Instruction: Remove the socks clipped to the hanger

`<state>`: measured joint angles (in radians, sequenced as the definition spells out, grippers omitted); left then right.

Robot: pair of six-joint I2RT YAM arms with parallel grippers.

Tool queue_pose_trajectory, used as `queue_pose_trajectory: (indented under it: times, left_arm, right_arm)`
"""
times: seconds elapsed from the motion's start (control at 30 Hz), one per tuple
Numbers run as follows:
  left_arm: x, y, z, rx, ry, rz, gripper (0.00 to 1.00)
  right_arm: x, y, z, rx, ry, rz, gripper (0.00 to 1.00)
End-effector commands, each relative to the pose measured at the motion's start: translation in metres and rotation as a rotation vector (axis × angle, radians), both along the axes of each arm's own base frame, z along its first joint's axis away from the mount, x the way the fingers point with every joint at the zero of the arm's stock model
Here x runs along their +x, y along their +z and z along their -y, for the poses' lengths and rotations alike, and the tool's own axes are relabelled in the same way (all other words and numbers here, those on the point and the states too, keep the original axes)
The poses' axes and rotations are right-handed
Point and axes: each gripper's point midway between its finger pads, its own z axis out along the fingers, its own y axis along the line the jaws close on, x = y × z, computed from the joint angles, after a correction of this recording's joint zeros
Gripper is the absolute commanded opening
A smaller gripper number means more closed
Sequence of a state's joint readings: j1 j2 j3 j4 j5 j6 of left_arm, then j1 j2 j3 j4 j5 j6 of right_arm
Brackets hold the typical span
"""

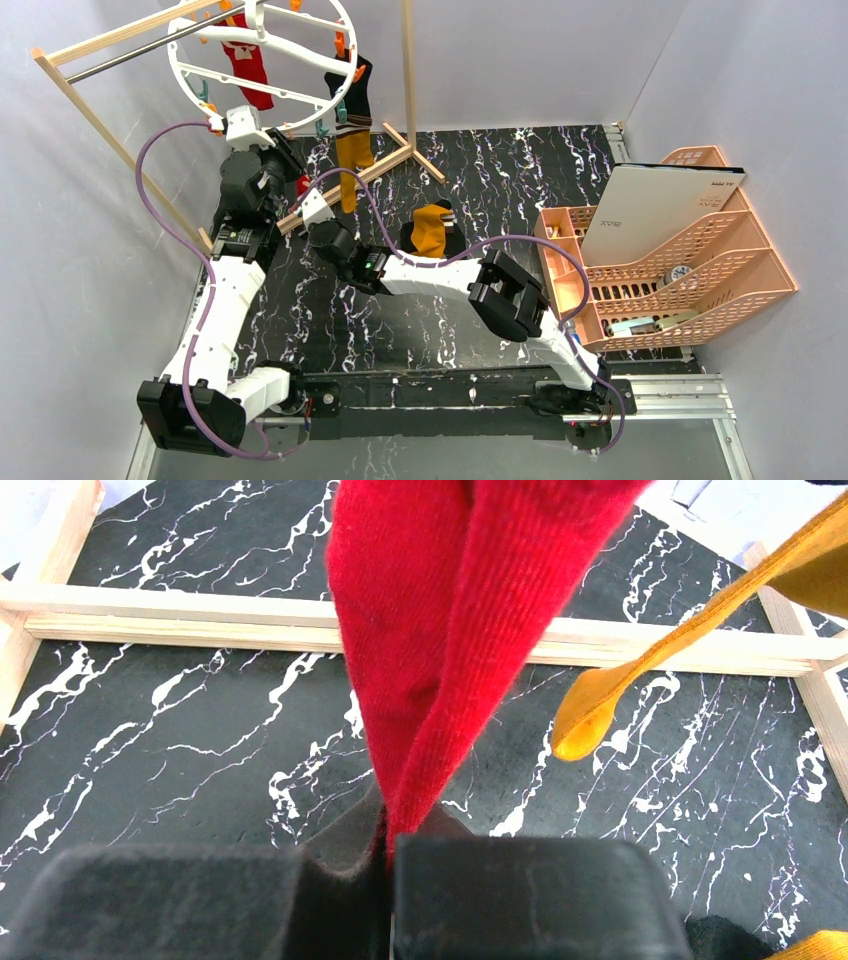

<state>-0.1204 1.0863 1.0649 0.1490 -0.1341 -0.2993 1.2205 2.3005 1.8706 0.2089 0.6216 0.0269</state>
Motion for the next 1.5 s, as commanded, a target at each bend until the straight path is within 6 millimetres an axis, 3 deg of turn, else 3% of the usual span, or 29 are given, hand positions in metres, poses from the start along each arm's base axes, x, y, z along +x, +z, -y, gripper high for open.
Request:
queue_pose_trajectory:
  times: [0.0,0.2,0.33,0.5,0.6,0.67,0.73,0.8,0.87,1.0,1.1,1.13,1.2,1.27,1.3,1.47]
  left_arm:
    - [0.0,0.036,-0.005,-0.007,0.025,0.095,0.02]
    - [0.0,0.042,-0.006,-0.001,0.027,0.103,0.0]
    - [-0.001,0.044,-0.008,0.009,0.034,0.105,0.0]
    - [-0.011,0.047,-0.015,0.045,0.065,0.098,0.0]
    - [-0.02,0.046,-0.025,0.089,0.105,0.08,0.0]
    - [-0.025,0.046,-0.032,0.122,0.133,0.075,0.0]
    - [-0.03,0.047,-0.038,0.157,0.161,0.069,0.0]
    - [-0.035,0.05,-0.045,0.192,0.191,0.068,0.0]
    - [-0.039,0.054,-0.051,0.212,0.219,0.07,0.0]
    - [-0.048,0.06,-0.068,0.249,0.307,0.062,0.02]
    - [-0.051,0.062,-0.082,0.3,0.378,0.041,0.18]
    - [-0.051,0.061,-0.085,0.315,0.395,0.032,0.3]
    - [-0.047,0.057,-0.089,0.333,0.421,0.013,0.67]
    - [-0.042,0.052,-0.095,0.346,0.453,-0.02,0.93]
    - [-0.04,0.051,-0.097,0.35,0.468,-0.032,0.98]
    - [-0.039,0.056,-0.104,0.328,0.5,-0.027,0.98]
  right_arm:
    - [-0.003,-0.004,-0.007,0.0,0.007,-0.009,0.01]
    - [-0.004,-0.01,-0.005,-0.01,0.004,-0.018,0.01]
    - [-0.008,-0.018,0.008,-0.028,-0.009,-0.041,0.01]
    - [-0.012,-0.015,0.047,-0.062,-0.071,-0.039,0.01]
    - [-0.012,-0.005,0.082,-0.085,-0.136,-0.035,0.01]
    - [-0.011,-0.008,0.108,-0.115,-0.176,-0.053,0.01]
    - [-0.009,-0.01,0.129,-0.141,-0.209,-0.072,0.21]
    - [-0.008,-0.009,0.146,-0.173,-0.232,-0.069,0.64]
    - [-0.008,-0.004,0.158,-0.192,-0.244,-0.055,0.96]
    - [-0.004,0.023,0.165,-0.142,-0.202,-0.028,0.98]
    - [0.0,0.045,0.164,-0.084,-0.139,-0.016,0.98]
    - [0.002,0.051,0.163,-0.066,-0.115,-0.013,0.98]
    - [0.001,0.062,0.156,-0.031,-0.042,-0.004,0.98]
    - [0.0,0.071,0.151,-0.014,0.028,0.018,0.98]
    - [-0.001,0.074,0.148,-0.002,0.059,0.024,0.98]
    - [-0.014,0.095,0.127,0.108,0.239,0.049,0.98]
